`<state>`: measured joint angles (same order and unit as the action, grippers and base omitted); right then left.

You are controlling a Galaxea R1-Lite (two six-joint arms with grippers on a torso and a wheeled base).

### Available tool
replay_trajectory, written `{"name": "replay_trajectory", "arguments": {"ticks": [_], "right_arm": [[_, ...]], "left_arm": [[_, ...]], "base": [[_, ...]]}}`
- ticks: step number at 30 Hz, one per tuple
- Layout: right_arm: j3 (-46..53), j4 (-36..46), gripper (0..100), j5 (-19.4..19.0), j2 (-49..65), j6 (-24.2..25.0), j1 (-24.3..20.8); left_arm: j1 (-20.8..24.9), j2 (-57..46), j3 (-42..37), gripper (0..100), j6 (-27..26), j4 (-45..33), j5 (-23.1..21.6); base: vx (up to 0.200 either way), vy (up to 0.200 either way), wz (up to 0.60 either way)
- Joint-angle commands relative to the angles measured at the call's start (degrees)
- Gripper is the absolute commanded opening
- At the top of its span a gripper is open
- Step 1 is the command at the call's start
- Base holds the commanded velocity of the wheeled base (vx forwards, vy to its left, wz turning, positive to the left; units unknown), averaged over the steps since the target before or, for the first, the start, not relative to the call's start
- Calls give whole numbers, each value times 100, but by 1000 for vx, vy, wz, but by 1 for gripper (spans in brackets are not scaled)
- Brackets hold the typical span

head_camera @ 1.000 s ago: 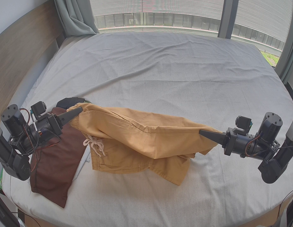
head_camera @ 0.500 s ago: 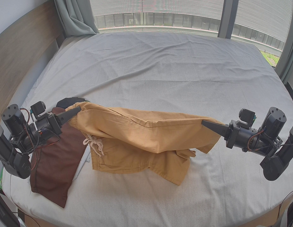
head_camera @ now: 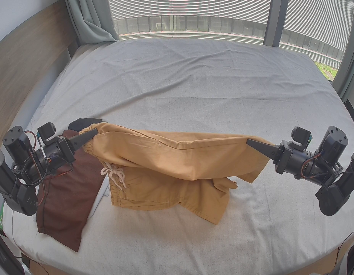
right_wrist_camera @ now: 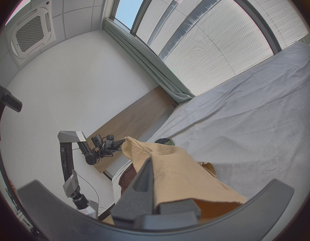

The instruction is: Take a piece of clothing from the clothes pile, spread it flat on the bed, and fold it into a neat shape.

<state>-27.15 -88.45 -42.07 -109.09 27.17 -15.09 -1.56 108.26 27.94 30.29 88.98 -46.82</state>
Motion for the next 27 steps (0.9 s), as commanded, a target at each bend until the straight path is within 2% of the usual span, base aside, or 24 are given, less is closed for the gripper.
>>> {"name": "replay_trajectory", "arguments": {"ticks": [1,5,11,27], "right_arm": [[-36,4,0,-3,37,7,33],[-89,4,0,15,46,16,121],[-150,4,0,243,46,25,147],[-309,4,0,269,37,25,384]], "left_arm": [[-2,10,1,0,3,5,7],[-11,10,18,0,3,5,15],[-11,28,54,0,-6,-3,24],[-20,133,124,0,-15,-3,42]], "base": [[0,0,0],[0,0,0],[0,0,0],[0,0,0]]}}
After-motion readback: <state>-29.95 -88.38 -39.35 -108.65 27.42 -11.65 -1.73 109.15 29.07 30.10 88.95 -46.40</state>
